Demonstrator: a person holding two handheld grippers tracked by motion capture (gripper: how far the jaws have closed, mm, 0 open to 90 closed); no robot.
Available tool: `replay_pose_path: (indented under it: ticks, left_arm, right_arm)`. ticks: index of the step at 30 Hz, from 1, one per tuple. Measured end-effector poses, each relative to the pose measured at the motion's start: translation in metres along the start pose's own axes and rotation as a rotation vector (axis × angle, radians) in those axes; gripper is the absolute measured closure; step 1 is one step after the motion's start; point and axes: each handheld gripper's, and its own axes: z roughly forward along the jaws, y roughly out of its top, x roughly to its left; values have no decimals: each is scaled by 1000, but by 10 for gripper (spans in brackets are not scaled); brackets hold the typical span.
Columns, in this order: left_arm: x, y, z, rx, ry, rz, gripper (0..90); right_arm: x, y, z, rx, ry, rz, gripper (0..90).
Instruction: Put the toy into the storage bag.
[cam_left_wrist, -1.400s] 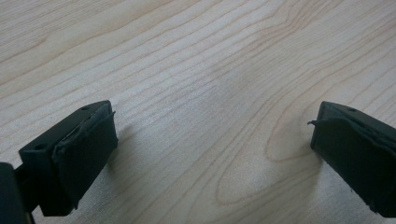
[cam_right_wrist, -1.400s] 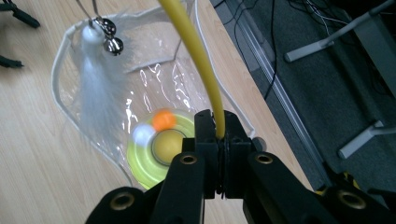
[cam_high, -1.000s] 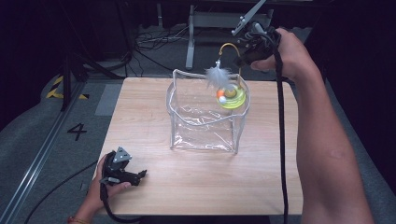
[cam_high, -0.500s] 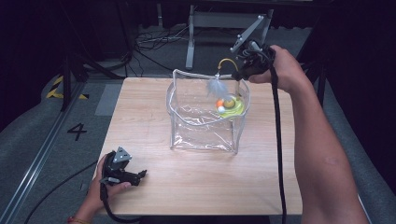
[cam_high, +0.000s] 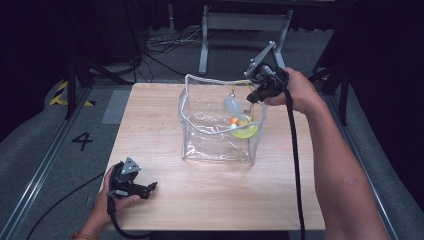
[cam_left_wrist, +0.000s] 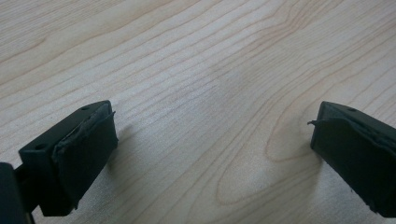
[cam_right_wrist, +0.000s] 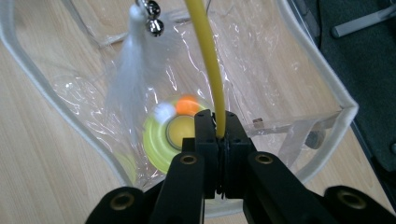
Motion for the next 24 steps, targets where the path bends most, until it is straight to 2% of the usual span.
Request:
replay_pose_path:
  ticks: [7,11,24]
  left_arm:
    - [0,0,0,1,-1,-3,7]
    - [0,0,0,0,1,1,7]
    - [0,0,0,1,-1,-3,7]
  right_arm:
    - [10,-7,18,18,35,-19,882]
    - [16,-8,22,24,43,-37,882]
    - [23,-15,36,69,64,-46,880]
